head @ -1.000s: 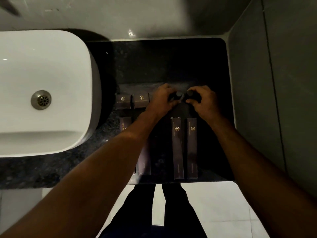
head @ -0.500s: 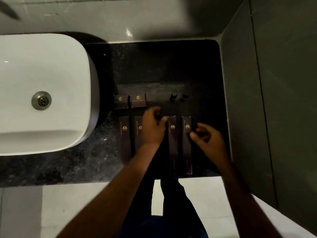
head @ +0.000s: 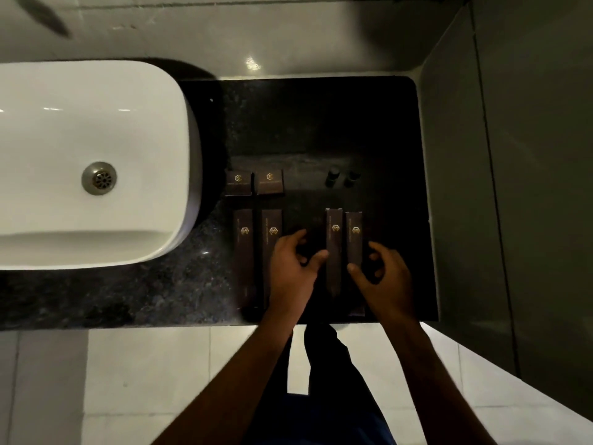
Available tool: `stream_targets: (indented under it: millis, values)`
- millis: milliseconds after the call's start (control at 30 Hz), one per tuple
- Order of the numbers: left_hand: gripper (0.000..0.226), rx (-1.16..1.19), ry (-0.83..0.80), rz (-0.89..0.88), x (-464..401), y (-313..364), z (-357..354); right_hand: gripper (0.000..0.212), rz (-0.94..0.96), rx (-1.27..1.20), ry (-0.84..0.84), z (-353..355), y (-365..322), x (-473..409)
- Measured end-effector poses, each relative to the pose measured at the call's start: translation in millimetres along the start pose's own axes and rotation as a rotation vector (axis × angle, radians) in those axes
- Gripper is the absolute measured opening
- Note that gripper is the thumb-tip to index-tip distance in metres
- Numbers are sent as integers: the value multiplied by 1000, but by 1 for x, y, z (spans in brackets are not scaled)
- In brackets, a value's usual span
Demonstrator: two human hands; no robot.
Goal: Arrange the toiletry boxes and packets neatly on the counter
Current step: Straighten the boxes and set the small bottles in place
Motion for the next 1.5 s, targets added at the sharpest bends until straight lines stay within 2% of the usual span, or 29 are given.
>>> stream_targets:
  millis: [67, 133, 200, 267, 400, 633, 700, 800, 967, 1100, 1300, 1500]
  values:
    - [38, -100, 145, -85, 4, -7, 48, 41, 121, 40, 26, -6, -31, 10]
    - [35, -206, 280, -126, 5, -28, 94, 36, 198, 53, -101, -40, -63, 21]
    - [40, -273, 323, -100, 1, -55, 117, 41, 289, 132, -235, -86, -88, 31]
    - [44, -317, 261, -46, -4, -73, 117, 50, 339, 236, -287, -120, -99, 36]
    - [47, -280, 157, -24, -3, -80, 105, 51, 300, 332, -293, -146, -89, 39]
    - [50, -188, 209, 23, -5, -86, 109, 56, 324, 290, -278, -148, -86, 37]
    - [51, -192, 236, -10, -11, -72, 114, 56, 352, 210, -207, -137, -98, 28]
    - [55, -283, 163, -120, -49, -41, 113, 54, 364, 167, -97, -123, -129, -11]
    - [59, -429, 38, -231, -106, -14, 95, 58, 362, 344, -162, -131, -164, -69]
    - [53, -478, 84, -223, -114, -14, 93, 57, 344, 490, -183, -138, -164, -78]
    - [56, -566, 87, -174, -110, -19, 89, 61, 354, 508, -129, -141, -161, -70]
    - [57, -532, 82, -154, -111, -20, 90, 60, 341, 480, -105, -139, -159, -70]
Point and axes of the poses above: each hand's wrist, its own x-axis away from the middle knuckle, its own z-axis out of the back of the hand, y = z × x, the point moved 9 cm from there along -x, towards the middle knuckle
